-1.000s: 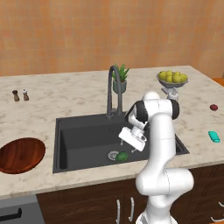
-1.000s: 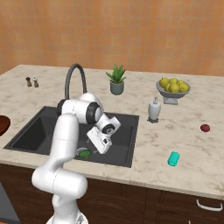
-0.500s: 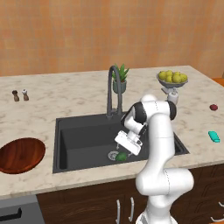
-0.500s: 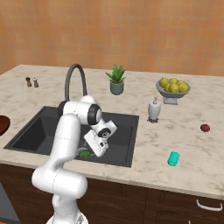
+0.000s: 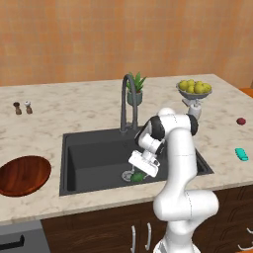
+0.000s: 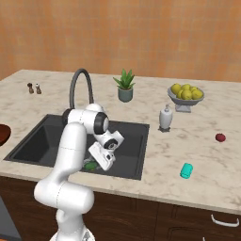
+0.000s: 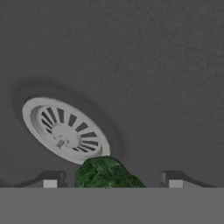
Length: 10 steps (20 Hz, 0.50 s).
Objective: Pick the broccoli from the sink and place it in the bowl. Then pick the bowl and place it in the microwave. Then close the microwave door and press the start button.
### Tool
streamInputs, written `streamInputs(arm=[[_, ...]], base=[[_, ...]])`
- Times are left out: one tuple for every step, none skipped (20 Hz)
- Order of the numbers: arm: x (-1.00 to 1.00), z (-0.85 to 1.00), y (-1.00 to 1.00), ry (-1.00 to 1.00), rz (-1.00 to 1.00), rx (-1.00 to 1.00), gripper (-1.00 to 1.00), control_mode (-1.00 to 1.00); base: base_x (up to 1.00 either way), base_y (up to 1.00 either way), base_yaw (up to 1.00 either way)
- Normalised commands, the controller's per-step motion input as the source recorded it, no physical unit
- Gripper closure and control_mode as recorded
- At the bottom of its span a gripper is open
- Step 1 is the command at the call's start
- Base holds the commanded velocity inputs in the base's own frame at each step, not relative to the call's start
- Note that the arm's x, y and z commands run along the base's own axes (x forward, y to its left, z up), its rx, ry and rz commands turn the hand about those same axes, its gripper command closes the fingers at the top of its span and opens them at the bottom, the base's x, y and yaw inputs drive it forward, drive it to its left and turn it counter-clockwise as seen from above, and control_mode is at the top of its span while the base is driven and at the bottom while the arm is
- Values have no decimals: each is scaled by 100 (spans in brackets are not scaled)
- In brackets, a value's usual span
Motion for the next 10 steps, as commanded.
streamInputs(arm=[[-42,-9,16,0,7,0,100,-100],[-48,-10,16,0,9,0,100,-100],[-46,-14,26,0,12,0,100,-100],[-44,-15,19,0,13,2,100,-100],[-42,-16,15,0,13,3,100,-100],[-36,-16,15,0,12,3,100,-100],[-24,-12,11,0,11,3,100,-100],[-23,0,2,0,9,0,100,-100],[-19,0,0,0,6,0,100,-100],[-14,22,-4,0,1,0,100,-100]], base=[[0,0,0],[0,0,0],[0,0,0],[0,0,0],[0,0,0],[0,0,0],[0,0,0],[0,0,0],[0,0,0],[0,0,0]])
